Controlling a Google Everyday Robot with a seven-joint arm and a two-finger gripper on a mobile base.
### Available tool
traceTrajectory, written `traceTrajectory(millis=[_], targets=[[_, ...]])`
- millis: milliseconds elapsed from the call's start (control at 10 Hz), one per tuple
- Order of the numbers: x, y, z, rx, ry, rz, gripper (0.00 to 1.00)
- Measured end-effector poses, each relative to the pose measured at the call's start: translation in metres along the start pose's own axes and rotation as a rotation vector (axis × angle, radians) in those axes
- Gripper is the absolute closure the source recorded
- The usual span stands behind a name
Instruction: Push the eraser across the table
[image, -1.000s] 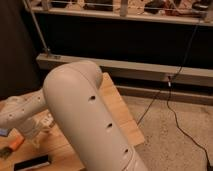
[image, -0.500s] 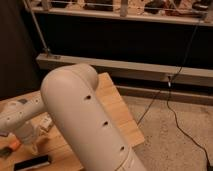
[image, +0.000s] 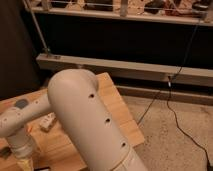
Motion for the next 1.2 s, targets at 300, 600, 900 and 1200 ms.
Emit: traceTrajectory(millis=[300,600,900,1200], targets=[[0.017,0.029,0.018,-0.200,0.113,-0.178,0.35],[0.001,0.030,-0.004,-0.375,0.092,-0.236,0.35],[-0.010,0.025,-0.015,-0.433,0.082,-0.269,0.35],[-0.023,-0.006,-0.020,-0.248,0.027,-0.226,0.35]])
